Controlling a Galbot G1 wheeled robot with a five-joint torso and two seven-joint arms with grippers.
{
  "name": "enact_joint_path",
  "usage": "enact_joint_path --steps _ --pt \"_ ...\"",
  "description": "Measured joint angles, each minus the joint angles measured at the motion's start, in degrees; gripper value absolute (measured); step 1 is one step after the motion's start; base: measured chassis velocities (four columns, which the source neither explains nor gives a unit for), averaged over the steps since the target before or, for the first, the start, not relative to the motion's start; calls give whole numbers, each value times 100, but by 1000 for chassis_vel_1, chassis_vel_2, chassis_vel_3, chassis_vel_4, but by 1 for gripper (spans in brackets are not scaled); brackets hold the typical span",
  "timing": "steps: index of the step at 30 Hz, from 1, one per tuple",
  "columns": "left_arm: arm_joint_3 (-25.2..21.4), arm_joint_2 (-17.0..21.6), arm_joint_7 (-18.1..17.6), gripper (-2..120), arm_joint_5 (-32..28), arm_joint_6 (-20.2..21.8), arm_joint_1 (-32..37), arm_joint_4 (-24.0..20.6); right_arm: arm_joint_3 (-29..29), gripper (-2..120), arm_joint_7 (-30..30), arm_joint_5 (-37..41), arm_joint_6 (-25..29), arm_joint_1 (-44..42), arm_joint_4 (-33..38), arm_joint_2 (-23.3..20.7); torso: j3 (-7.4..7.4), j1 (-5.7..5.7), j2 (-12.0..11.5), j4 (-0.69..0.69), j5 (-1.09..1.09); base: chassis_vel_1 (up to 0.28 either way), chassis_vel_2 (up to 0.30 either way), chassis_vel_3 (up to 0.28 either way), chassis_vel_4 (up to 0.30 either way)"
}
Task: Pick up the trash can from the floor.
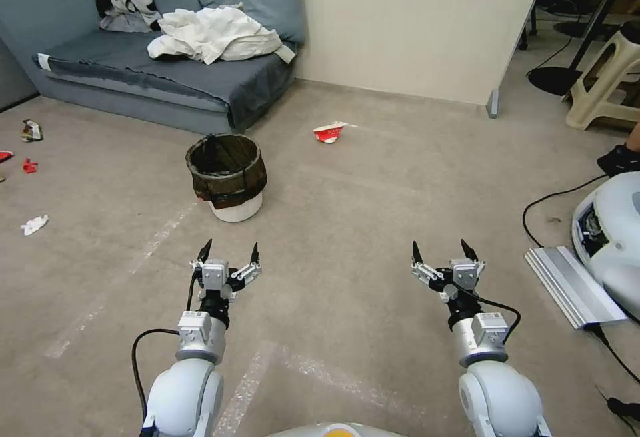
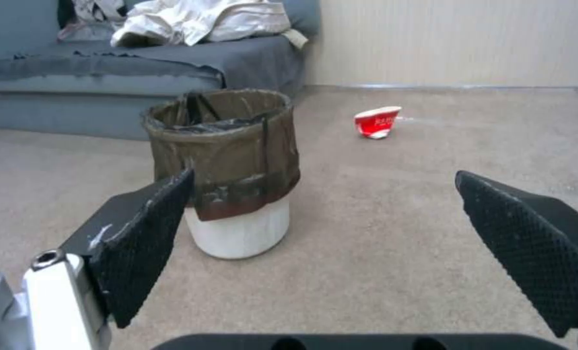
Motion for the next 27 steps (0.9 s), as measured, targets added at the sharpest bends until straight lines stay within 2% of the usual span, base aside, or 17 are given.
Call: enact_joint_path --steps 27 --pt "-12 6 -11 100 -3 0 28 -74 5 100 16 3 -8 -85 147 28 0 0 0 1 2 0 0 0 0"
